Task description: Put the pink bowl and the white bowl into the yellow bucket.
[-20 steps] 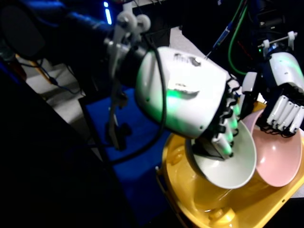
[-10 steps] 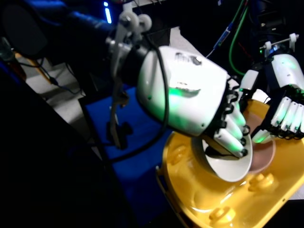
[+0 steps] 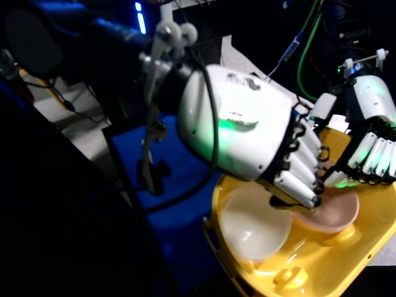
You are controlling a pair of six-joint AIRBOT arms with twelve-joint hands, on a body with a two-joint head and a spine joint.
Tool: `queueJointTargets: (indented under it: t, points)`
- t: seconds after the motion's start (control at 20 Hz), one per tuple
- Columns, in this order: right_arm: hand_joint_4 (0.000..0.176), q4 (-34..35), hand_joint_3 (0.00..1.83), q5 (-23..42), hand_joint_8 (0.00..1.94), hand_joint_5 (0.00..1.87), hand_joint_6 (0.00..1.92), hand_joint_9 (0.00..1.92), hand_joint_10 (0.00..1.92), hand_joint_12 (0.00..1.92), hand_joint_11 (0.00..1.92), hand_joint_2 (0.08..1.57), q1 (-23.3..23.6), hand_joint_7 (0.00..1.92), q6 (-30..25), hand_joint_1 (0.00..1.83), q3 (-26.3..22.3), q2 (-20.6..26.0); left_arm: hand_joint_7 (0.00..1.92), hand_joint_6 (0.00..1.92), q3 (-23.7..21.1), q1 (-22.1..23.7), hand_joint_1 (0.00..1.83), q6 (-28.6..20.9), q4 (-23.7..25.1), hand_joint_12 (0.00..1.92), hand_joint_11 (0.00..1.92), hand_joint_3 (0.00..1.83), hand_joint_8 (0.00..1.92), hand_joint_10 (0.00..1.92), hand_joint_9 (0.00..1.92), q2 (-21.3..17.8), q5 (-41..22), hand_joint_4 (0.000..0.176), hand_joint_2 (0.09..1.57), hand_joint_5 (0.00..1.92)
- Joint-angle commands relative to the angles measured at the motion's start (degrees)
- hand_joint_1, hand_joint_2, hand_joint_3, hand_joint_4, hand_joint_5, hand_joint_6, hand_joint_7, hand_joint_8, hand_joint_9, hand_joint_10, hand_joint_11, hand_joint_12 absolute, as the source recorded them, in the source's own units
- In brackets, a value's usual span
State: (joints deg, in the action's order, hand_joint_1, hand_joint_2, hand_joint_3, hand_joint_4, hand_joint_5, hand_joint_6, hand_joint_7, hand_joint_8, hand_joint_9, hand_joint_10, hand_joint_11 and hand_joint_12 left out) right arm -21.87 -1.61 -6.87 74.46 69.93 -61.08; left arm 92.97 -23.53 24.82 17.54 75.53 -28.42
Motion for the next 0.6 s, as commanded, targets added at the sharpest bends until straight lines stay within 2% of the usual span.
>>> queueJointTargets:
  t: [0.0, 0.05, 0.1, 0.2, 0.25, 0.3, 0.4, 0.5, 0.55]
  points:
    - [0.0, -0.04, 0.0, 6.18, 0.06, 0.44, 0.34, 0.29, 0.56, 1.4, 0.0, 0.99, 0.46, 0.52, -0.05, 1.16, -0.04, -0.15, 0.58, 0.31, 0.36, 0.29, 0.65, -0.27, -1.77, 1.62, 0.25, 0.0, 0.79, 1.14, 0.43, -0.27, -6.6, 0.0, 0.94, 0.76]
    - [0.0, -0.04, 0.0, 6.18, 0.04, 0.42, 0.33, 0.27, 0.56, 1.37, 0.0, 1.0, 0.47, 0.51, -0.05, 1.15, -0.05, -0.14, 0.58, 0.33, 0.36, 0.21, 0.75, -0.27, -2.08, 1.62, 0.26, 0.0, 0.79, 1.15, 0.44, -0.42, -6.75, 0.0, 0.96, 0.77]
    - [0.0, -0.04, 0.0, 6.18, 0.04, 0.42, 0.33, 0.27, 0.56, 1.37, 0.0, 1.0, 0.47, 0.51, -0.05, 1.15, -0.06, -0.14, 0.58, 0.33, 0.35, 0.14, 0.75, -0.27, -2.18, 1.62, 0.26, 0.0, 0.79, 1.15, 0.44, -0.56, -6.81, 0.0, 0.96, 0.77]
    - [0.0, -0.01, 0.0, 6.2, 0.04, 0.43, 0.32, 0.27, 0.56, 1.36, 0.0, 1.0, 0.53, 0.51, -0.05, 1.13, -0.19, -0.06, 0.62, 0.37, 0.08, 0.13, 0.89, -0.27, -2.39, 1.57, 0.3, 0.0, 0.68, 1.04, 0.49, -1.22, -6.89, 0.0, 0.99, 0.73]
    - [0.0, 0.0, 0.0, 6.21, 0.03, 0.43, 0.31, 0.25, 0.63, 1.39, 0.0, 1.01, 0.57, 0.52, -0.05, 1.13, -0.32, 0.08, 0.68, 0.53, -0.03, 0.15, 0.9, -0.27, -2.62, 1.55, 0.37, 0.0, 0.6, 1.02, 0.54, -1.49, -7.03, 0.0, 1.01, 0.66]
    - [0.0, 0.01, 0.0, 6.22, 0.03, 0.43, 0.32, 0.22, 0.7, 1.4, 0.0, 1.02, 0.59, 0.52, -0.05, 1.13, -0.55, 0.3, 0.68, 0.66, -0.17, 0.26, 0.92, -0.27, -2.71, 1.59, 0.35, 0.0, 0.6, 1.04, 0.53, -1.74, -7.04, 0.0, 1.02, 0.61]
    - [0.0, 0.02, 0.0, 6.25, 0.03, 0.42, 0.36, 0.2, 0.78, 1.42, 0.0, 1.03, 0.98, 0.53, -0.05, 1.08, -1.41, 1.18, 0.67, 0.71, -0.49, 0.85, 0.92, -0.27, -2.68, 1.64, 0.36, 0.01, 0.65, 1.08, 0.53, -2.17, -6.87, 0.0, 1.04, 0.6]
    - [0.0, 0.02, 0.0, 6.73, 0.04, 0.35, 0.58, 0.14, 0.94, 1.53, 0.0, 1.04, 1.85, 0.51, -0.06, 1.02, -2.91, 2.54, 0.66, 0.75, -1.28, 1.8, 0.88, -0.26, -2.44, 1.72, 0.37, 0.01, 0.73, 1.17, 0.52, -3.02, -7.16, 0.0, 1.07, 0.62]
    - [0.0, 0.01, 0.0, 7.44, 0.08, 0.33, 0.71, 0.17, 1.01, 1.63, 0.0, 1.04, 2.31, 0.55, -0.06, 1.03, -3.75, 3.33, 0.64, 0.85, -1.87, 2.26, 0.89, -0.26, -2.2, 1.8, 0.36, 0.0, 0.9, 1.28, 0.5, -3.65, -7.45, 0.0, 1.07, 0.6]
